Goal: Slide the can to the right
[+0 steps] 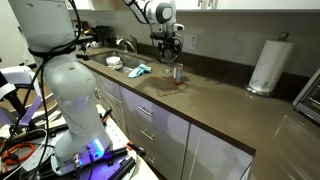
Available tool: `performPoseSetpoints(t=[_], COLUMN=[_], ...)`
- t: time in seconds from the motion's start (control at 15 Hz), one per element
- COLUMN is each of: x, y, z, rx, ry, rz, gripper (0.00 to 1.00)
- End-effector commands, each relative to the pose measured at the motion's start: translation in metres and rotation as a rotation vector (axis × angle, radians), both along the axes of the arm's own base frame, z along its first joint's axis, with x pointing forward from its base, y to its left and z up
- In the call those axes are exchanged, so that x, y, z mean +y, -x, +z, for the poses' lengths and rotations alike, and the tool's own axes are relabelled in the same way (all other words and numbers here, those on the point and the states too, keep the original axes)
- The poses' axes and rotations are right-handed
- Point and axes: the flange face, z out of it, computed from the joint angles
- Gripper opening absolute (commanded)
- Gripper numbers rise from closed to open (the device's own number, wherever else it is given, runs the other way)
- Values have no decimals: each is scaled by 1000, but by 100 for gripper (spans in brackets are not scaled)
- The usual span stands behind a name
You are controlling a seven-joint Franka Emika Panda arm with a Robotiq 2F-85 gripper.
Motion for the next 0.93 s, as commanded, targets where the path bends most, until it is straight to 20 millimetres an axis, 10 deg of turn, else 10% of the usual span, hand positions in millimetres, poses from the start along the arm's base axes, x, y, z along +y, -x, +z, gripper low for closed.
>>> performPoseSetpoints(t=[0.0,0.87], x=[-8,-42], y=[7,8], z=[-4,-18], rx=[15,27], ry=[34,94], rz=[-61,-149], gripper=[100,100])
